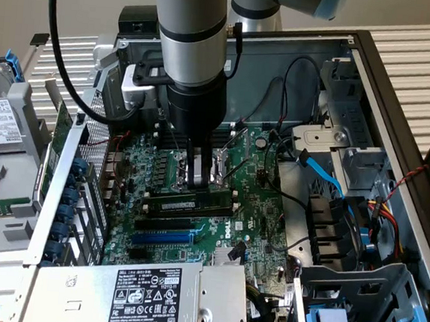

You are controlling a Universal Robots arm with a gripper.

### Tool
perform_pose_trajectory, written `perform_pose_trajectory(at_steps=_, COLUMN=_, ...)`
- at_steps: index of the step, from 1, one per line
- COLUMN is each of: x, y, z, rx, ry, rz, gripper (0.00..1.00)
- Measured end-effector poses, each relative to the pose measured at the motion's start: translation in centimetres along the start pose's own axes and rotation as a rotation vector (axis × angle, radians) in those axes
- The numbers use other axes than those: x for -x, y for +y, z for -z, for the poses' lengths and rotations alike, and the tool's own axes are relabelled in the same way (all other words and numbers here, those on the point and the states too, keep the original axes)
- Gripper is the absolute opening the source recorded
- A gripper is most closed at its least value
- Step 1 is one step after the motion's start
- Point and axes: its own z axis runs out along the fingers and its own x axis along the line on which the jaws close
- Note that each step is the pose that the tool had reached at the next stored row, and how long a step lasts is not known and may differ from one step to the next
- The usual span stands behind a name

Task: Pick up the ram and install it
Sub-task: 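Insert the ram into the slot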

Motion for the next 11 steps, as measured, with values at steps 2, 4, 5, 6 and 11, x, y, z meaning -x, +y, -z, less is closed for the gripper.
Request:
perform_pose_trajectory(at_steps=2, x=0.0, y=0.0, z=0.0, rx=-0.0007, ry=0.0, rz=0.0, gripper=0.12)
perform_pose_trajectory(at_steps=4, x=0.0, y=0.0, z=0.0, rx=-0.0011, ry=0.0, rz=0.0, gripper=0.12)
perform_pose_trajectory(at_steps=5, x=-0.01, y=0.01, z=0.01, rx=-0.0013, ry=0.0001, rz=0.0, gripper=0.12)
perform_pose_trajectory(at_steps=6, x=-0.01, y=0.02, z=0.01, rx=-0.0014, ry=0.0001, rz=0.0, gripper=0.12)
perform_pose_trajectory(at_steps=11, x=-0.02, y=0.1, z=0.03, rx=-0.003, ry=0.0, rz=0.0, gripper=0.12)
